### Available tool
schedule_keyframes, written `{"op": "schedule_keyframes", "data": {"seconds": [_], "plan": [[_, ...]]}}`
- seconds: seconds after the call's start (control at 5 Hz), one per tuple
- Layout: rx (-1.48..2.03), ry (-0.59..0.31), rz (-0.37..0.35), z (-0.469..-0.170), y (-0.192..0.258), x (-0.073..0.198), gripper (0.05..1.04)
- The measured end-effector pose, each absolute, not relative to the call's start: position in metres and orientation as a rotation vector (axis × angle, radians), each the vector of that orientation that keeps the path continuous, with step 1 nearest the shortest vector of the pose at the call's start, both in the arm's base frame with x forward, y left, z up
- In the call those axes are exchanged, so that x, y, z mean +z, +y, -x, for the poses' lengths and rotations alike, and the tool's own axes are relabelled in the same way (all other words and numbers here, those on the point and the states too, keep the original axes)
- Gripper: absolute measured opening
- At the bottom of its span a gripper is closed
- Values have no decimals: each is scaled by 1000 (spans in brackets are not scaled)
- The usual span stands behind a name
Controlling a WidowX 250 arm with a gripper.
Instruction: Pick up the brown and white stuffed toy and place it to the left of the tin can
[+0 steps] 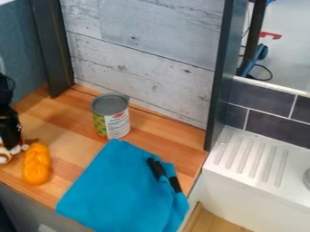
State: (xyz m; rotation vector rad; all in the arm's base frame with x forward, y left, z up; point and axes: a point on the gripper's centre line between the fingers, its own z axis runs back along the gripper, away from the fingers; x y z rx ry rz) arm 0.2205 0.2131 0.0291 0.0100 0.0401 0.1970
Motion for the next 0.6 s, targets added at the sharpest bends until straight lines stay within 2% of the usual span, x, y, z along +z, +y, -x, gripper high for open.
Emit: {"op": "schedule_keyframes", "data": {"seconds": [0.2,0.4,0.6], "plan": [[222,60,-13,-223,219,21,947],[256,75,-12,-223,221,15,694],[274,81,-12,-222,220,19,592]]}}
